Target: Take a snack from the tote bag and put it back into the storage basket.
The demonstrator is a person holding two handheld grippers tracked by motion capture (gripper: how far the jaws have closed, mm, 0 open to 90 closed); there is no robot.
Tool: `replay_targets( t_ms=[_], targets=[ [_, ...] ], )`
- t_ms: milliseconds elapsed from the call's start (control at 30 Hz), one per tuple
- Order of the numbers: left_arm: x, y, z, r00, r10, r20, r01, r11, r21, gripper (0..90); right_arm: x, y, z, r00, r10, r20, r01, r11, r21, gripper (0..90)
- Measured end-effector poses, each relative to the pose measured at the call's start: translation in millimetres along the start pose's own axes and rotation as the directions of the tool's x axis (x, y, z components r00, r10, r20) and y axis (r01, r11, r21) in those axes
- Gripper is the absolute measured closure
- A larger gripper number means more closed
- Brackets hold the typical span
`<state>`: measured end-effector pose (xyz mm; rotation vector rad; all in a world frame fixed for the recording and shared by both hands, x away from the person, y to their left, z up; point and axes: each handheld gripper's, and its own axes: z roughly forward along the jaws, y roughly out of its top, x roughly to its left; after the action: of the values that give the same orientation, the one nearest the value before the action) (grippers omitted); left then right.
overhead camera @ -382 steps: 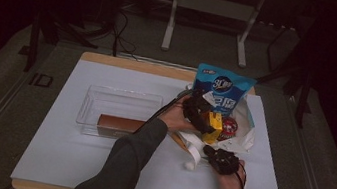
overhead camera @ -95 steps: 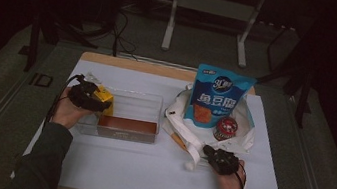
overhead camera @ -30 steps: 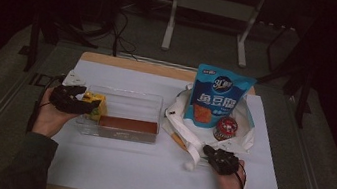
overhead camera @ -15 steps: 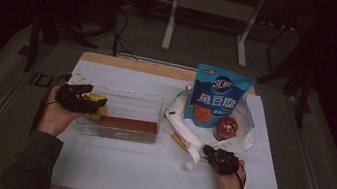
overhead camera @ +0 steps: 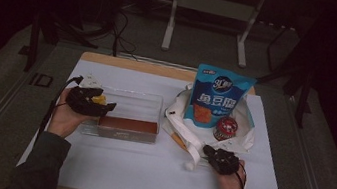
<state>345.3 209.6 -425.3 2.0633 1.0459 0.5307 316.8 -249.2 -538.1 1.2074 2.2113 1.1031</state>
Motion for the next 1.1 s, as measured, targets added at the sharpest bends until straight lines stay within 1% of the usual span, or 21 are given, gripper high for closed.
replay_targets(
  t_ms=[133, 233, 333, 400, 433, 533, 567, 700, 733, 767, 800, 867, 1033, 1100],
  targets=[
    [-2.7, 1.0, 3.0, 0.9998, -0.003, 0.021, 0.003, 1.0, -0.004, 28.8, -1.1, 0.3, -0.2, 1.0, 0.005, -0.007, -0.005, 1.0, 0.001, 85.1],
    [-3.7, 1.7, 4.1, 0.9996, -0.006, 0.028, 0.007, 0.9999, -0.014, 28.6, -1.2, 0.8, -0.6, 0.9999, 0.006, -0.009, -0.006, 1.0, 0.003, 85.2],
    [-5.8, 2.0, 5.5, 0.9995, -0.006, 0.032, 0.007, 0.9998, -0.017, 28.4, 0.0, 2.4, -1.5, 1.0, -0.005, -0.003, 0.005, 1.0, 0.011, 85.2],
    [-7.5, 1.7, 7.7, 0.9993, -0.013, 0.036, 0.014, 0.9997, -0.02, 28.3, 0.5, 3.5, -2.5, 0.9999, -0.014, -0.003, 0.014, 1.0, 0.014, 85.1],
    [-8.3, 1.5, 8.8, 0.9988, -0.012, 0.047, 0.013, 0.9998, -0.017, 28.2, 1.0, 4.1, -3.2, 0.9999, -0.015, -0.004, 0.015, 1.0, 0.016, 85.1],
    [-11.4, 1.5, 11.8, 0.9988, 0.0, 0.05, 0.001, 0.9999, -0.012, 28.2, 1.3, 6.2, -5.1, 0.9997, -0.022, -0.011, 0.023, 0.999, 0.025, 84.9],
    [-12.1, 1.5, 12.7, 0.9982, -0.001, 0.06, 0.002, 0.9999, -0.013, 28.4, 1.2, 6.9, -5.7, 0.9997, -0.024, -0.012, 0.024, 0.999, 0.025, 84.9],
    [-15.5, 1.3, 14.7, 0.998, 0.007, 0.063, -0.006, 0.9998, -0.017, 29.5, 1.5, 11.1, -8.3, 0.9993, -0.034, -0.013, 0.035, 0.999, 0.033, 84.6],
    [-17.1, 0.9, 15.1, 0.9985, 0.01, 0.054, -0.009, 0.9998, -0.019, 30.1, 1.5, 11.9, -8.6, 0.9993, -0.036, -0.012, 0.037, 0.999, 0.034, 84.5],
    [-18.0, 0.4, 15.4, 0.9985, 0.005, 0.054, -0.004, 0.9997, -0.025, 31.5, 1.4, 13.2, -9.0, 0.9991, -0.041, -0.011, 0.041, 0.999, 0.035, 84.3],
    [-18.6, -0.1, 16.1, 0.998, 0.002, 0.064, -0.001, 0.9996, -0.028, 33.4, 1.9, 14.4, -9.8, 0.9992, -0.039, -0.01, 0.039, 0.999, 0.038, 83.7],
    [-20.3, -1.2, 17.9, 0.9979, 0.005, 0.065, -0.004, 0.9997, -0.025, 33.8, 1.9, 16.8, -11.9, 0.9992, -0.039, -0.011, 0.039, 0.999, 0.033, 83.0],
    [-24.3, -4.1, 20.9, 0.9967, -0.004, 0.082, 0.008, 0.9992, -0.04, 35.8, 1.8, 23.8, -16.4, 0.9985, -0.054, -0.011, 0.054, 0.998, 0.029, 81.6],
    [-26.3, -5.4, 21.7, 0.996, 0.002, 0.089, 0.002, 0.9992, -0.04, 35.9, 1.2, 27.1, -18.0, 0.9983, -0.057, -0.012, 0.058, 0.998, 0.029, 81.1]
  ],
)
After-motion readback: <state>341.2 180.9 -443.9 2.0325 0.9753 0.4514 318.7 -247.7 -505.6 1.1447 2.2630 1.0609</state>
